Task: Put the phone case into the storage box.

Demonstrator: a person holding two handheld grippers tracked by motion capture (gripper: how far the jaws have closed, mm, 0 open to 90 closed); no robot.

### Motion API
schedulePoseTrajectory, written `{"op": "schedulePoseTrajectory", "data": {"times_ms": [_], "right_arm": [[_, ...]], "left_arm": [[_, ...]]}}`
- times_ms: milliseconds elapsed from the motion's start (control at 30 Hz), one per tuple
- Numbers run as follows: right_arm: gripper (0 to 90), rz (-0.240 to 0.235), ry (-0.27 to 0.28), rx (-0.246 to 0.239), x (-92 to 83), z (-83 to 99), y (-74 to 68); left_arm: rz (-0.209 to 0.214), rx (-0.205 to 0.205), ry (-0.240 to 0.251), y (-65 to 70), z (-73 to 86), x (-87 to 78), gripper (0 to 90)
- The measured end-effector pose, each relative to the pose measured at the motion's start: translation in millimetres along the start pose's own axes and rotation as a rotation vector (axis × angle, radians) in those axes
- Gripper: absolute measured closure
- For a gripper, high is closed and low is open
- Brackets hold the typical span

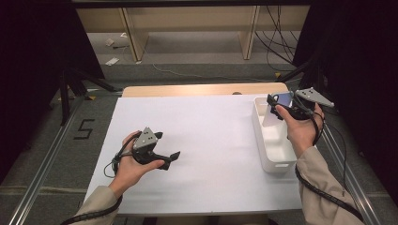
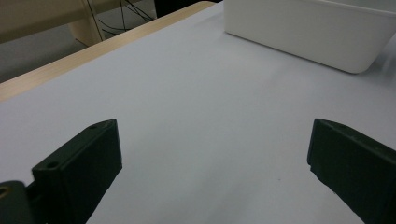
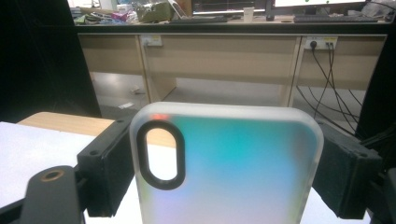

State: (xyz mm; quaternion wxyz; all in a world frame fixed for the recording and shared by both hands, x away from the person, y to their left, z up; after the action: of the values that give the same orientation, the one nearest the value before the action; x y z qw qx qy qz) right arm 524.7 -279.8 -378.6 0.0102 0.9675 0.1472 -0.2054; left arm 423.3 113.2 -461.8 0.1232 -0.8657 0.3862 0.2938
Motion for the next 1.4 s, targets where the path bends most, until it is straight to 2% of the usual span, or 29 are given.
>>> {"op": "schedulePoseTrajectory", "data": {"times_ms": [1400], "right_arm": [[18.2, 0.019, -0.019, 0.008, 15.0, -6.2, 8.6]], "left_arm": [[-0.001, -0.004, 0.0, -0.4, 0.4, -0.6, 2.3]]}}
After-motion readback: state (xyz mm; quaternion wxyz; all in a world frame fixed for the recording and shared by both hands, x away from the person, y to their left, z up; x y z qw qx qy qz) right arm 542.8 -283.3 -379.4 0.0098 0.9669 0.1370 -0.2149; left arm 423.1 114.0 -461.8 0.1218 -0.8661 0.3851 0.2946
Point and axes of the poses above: each handheld gripper's, and its own axes: x roughly forward along the jaws, z roughly out of its underside, y roughly to its right, the point moved 7 cm from there along x, roughly forward along the jaws, and after that the axes turned 11 degrees about -y, right-handed, at the moved point
